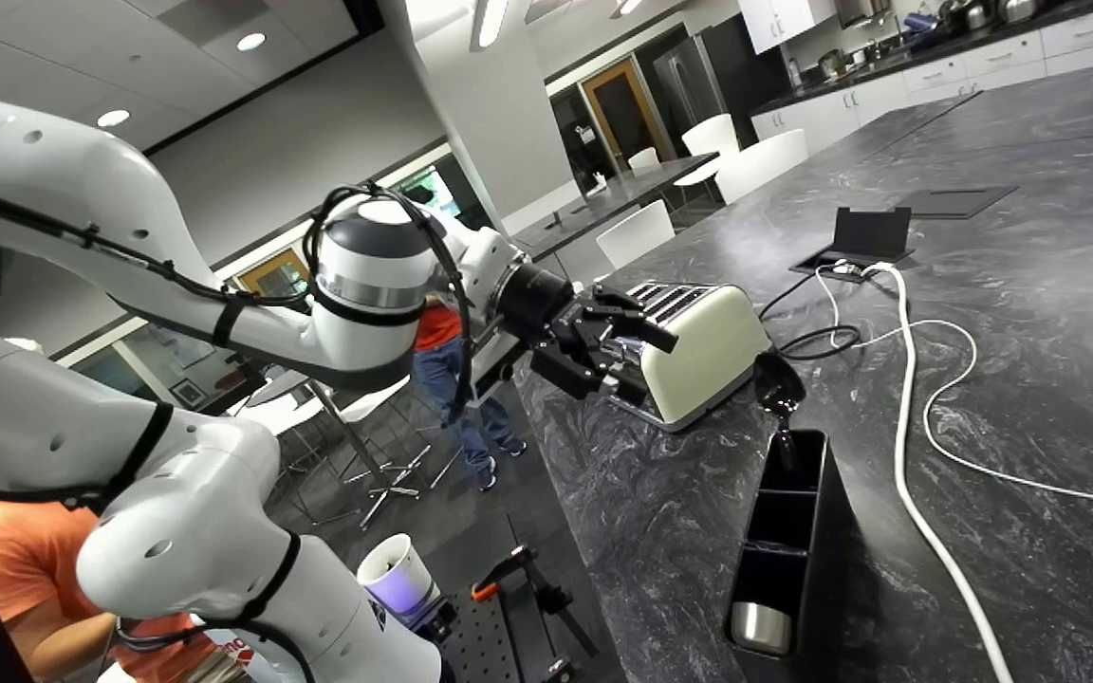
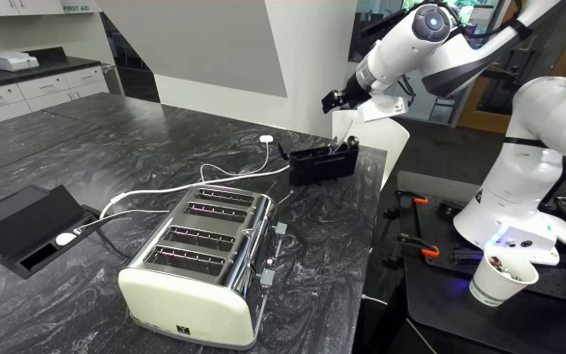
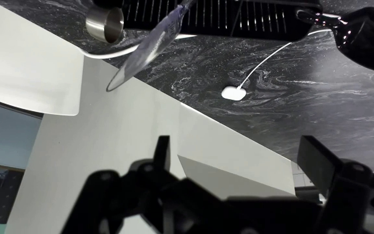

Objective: Put the cake slicer and the spoon in the black basket respectively then move the basket slightly away from you

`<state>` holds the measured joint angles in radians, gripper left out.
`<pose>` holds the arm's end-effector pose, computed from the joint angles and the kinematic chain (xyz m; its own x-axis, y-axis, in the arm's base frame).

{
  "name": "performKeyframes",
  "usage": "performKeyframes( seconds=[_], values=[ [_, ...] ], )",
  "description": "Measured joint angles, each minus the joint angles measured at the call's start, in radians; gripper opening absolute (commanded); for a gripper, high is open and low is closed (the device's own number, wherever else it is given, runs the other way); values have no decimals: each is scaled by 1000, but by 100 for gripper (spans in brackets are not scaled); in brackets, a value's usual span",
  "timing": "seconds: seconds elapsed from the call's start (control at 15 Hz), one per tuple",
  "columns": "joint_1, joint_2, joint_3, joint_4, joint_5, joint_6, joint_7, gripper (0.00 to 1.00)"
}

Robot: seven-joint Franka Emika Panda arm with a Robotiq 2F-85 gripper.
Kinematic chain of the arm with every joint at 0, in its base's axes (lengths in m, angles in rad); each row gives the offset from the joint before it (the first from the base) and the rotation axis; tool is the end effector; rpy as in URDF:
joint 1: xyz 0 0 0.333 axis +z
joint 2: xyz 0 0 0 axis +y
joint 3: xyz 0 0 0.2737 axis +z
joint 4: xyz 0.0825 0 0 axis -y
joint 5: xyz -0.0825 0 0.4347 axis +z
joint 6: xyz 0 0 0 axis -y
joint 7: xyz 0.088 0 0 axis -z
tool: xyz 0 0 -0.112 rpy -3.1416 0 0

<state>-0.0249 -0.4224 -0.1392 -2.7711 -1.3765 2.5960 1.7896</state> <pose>0.4315 -0.0456 0.2728 0.5005 -0.4931 0.7115 -0.7341 -0.6774 0.0469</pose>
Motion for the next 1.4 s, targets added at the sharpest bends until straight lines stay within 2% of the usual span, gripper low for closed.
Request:
performKeyframes(
  seconds=[0.2, 0.8, 1.07, 1.4],
  values=[
    [1, 1, -2, 0, -13, 11, -15, 100],
    [24, 82, -173, -4, -6, 292, -554, 100],
    [42, 169, -213, -7, -8, 356, -748, 100],
    [43, 181, -213, -4, -6, 356, -749, 100]
  ],
)
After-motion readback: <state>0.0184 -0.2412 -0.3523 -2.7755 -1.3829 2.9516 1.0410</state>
